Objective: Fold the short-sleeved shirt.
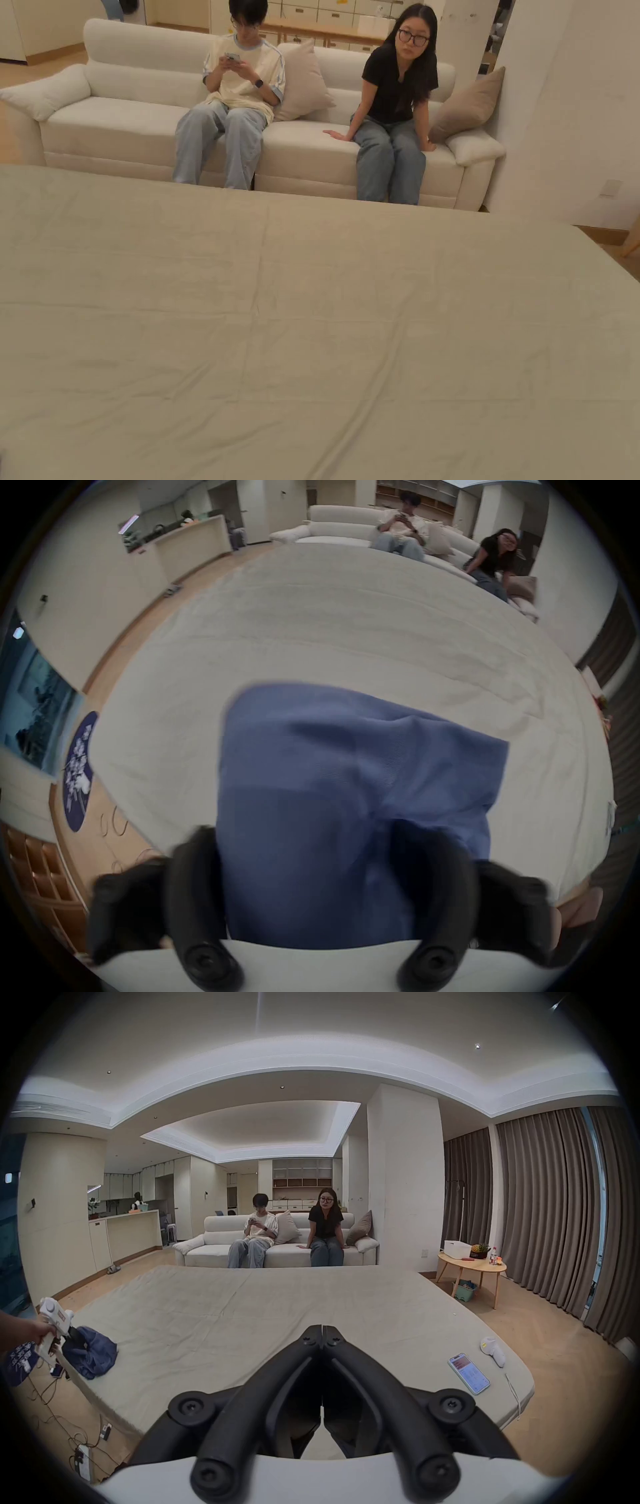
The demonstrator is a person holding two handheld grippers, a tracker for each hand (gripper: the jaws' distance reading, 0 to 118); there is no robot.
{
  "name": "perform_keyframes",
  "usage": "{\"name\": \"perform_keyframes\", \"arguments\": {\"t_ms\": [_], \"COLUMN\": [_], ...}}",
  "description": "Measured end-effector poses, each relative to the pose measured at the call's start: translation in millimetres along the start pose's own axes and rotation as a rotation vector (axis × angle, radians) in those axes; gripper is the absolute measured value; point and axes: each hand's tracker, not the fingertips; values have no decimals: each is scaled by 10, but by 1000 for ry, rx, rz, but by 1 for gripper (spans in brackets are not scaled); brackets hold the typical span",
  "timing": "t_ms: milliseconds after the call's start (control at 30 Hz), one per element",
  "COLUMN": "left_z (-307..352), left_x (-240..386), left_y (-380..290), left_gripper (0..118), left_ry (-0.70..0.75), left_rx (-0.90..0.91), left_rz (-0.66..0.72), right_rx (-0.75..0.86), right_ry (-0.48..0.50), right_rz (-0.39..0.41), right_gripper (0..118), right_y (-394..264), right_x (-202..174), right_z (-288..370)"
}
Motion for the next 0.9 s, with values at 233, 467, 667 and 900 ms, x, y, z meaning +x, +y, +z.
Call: {"name": "perform_keyframes", "arguments": {"t_ms": [233, 467, 667, 900], "left_z": [1226, 2582, 2858, 3005], "left_x": [106, 1534, 2859, 3792], "left_y": [-228, -1063, -1979, -2725], "left_gripper": [111, 76, 0, 0], "left_ry": [-30, -253, -357, -473], "left_rx": [392, 749, 984, 986], "left_rz": [66, -22, -107, -290], "right_rx": [65, 77, 77, 99], "right_ry": [14, 51, 25, -36], "right_rz": [-29, -50, 56, 46], "right_gripper": [0, 0, 0, 0], "right_y": [67, 44, 25, -63], "right_x": [231, 450, 519, 483], "right_z": [205, 300, 293, 349]}}
